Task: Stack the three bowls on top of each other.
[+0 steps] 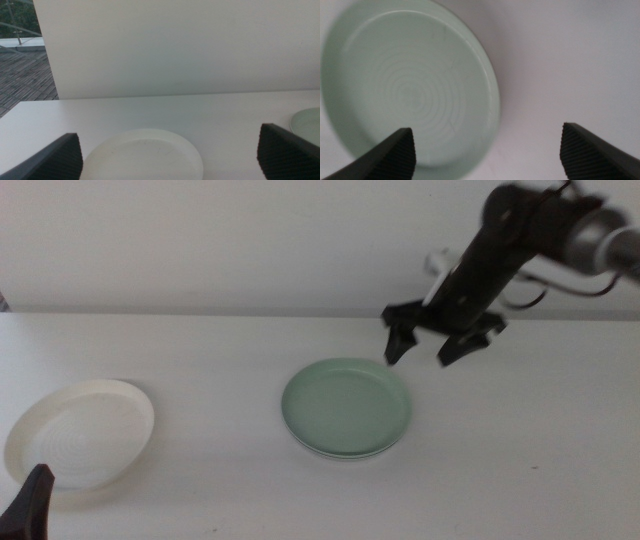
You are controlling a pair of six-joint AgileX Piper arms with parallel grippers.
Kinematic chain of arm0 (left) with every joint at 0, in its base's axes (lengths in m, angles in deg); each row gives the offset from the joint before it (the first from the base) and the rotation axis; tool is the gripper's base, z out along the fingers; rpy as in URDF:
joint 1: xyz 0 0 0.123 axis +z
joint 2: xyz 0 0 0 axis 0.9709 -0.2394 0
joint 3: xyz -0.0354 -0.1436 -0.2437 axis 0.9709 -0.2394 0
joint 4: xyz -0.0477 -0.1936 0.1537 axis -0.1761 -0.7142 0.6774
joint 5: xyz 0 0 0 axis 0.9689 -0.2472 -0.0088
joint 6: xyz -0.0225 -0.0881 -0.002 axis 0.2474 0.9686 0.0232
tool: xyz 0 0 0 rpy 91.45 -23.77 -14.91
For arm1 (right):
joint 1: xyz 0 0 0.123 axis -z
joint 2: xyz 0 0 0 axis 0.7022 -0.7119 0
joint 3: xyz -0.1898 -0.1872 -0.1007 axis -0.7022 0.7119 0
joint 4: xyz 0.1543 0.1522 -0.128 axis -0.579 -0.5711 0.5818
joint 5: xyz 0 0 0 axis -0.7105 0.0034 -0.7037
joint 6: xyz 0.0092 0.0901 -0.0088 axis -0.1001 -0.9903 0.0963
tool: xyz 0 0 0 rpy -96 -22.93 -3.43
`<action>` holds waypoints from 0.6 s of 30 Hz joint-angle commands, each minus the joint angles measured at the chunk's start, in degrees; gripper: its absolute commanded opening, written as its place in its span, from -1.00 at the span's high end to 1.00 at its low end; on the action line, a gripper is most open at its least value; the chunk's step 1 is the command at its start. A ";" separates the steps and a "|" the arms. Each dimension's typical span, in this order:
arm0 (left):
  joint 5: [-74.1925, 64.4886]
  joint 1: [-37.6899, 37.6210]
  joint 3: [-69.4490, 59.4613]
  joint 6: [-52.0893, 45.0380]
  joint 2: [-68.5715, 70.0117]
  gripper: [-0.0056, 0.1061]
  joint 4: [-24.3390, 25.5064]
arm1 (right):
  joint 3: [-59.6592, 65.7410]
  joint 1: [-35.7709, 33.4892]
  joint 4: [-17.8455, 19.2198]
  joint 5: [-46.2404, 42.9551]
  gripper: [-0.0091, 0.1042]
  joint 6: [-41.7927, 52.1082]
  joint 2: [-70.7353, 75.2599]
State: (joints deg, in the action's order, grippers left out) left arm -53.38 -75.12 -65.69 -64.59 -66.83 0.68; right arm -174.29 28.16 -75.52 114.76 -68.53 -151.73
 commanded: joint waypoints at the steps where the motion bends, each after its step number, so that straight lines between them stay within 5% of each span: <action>1: 0.89 0.17 -2.30 0.41 2.38 -0.78 -0.88 | -0.15 1.53 0.69 4.28 -0.54 1.33 5.58; 18: 0.89 0.17 -2.30 0.41 2.38 -0.78 -0.88 | 37.07 -3.60 -2.46 -11.87 -0.65 13.44 53.88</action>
State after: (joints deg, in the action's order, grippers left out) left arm -53.38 -75.12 -65.69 -64.59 -66.83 0.68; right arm -138.94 25.64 -77.96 105.31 -57.33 -101.03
